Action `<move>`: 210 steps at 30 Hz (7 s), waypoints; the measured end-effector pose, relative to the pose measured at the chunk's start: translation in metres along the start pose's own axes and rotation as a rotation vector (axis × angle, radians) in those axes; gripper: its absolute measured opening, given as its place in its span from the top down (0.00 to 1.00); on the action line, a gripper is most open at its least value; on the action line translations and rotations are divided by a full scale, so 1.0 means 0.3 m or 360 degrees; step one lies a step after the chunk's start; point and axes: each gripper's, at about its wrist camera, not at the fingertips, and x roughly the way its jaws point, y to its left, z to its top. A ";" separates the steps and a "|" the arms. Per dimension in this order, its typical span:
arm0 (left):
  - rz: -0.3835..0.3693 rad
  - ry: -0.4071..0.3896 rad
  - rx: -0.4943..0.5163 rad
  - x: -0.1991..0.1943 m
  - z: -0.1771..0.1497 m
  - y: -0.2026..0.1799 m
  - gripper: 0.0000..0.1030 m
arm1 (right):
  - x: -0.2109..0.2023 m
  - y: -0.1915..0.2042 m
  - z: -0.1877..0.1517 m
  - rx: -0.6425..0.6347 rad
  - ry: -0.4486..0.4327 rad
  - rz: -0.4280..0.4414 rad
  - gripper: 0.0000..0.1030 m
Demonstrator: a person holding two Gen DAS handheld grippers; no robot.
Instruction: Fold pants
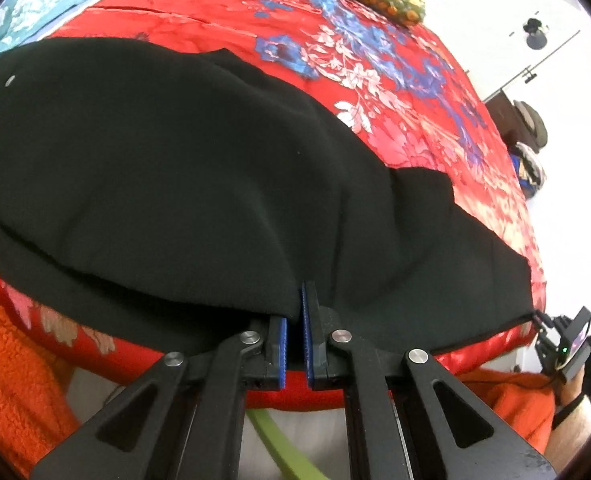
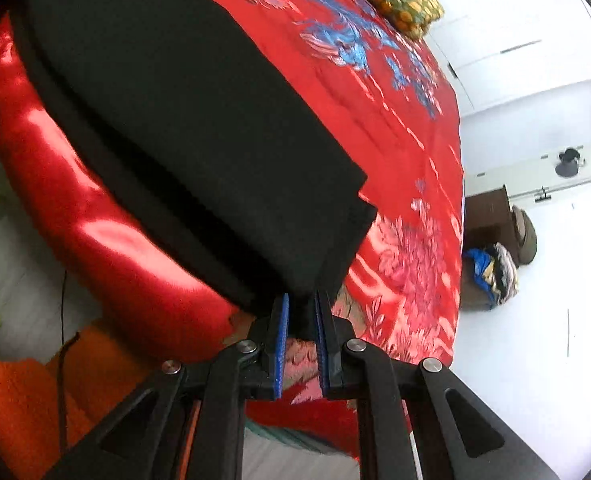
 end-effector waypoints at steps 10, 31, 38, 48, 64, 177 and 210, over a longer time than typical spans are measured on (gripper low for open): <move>-0.0005 0.0042 -0.0022 0.034 -0.004 0.016 0.96 | -0.028 -0.315 -0.116 0.1105 -0.0078 0.0639 0.52; -0.0045 0.0050 -0.0066 0.048 0.002 0.029 0.96 | 0.243 -0.237 -0.178 0.2758 0.0015 0.1631 0.42; -0.0054 0.0055 -0.0076 0.055 0.007 0.033 0.95 | 0.221 -0.214 -0.209 0.2820 0.0044 0.1565 0.42; -0.0056 0.0066 -0.0076 0.064 0.004 0.029 0.95 | 0.246 -0.254 -0.194 0.2785 -0.0073 0.1337 0.94; -0.0083 0.0100 -0.0042 0.068 -0.013 0.001 0.94 | 0.137 -0.241 -0.207 0.2521 0.0054 0.0941 0.95; 0.0381 -0.0302 0.0737 -0.013 -0.021 -0.254 0.05 | 0.219 -0.490 -0.200 0.1969 -0.0282 0.1108 0.22; 0.0343 -0.0168 0.0852 0.088 -0.107 -0.335 0.05 | 0.210 -0.382 -0.041 0.1874 -0.0546 0.2000 0.87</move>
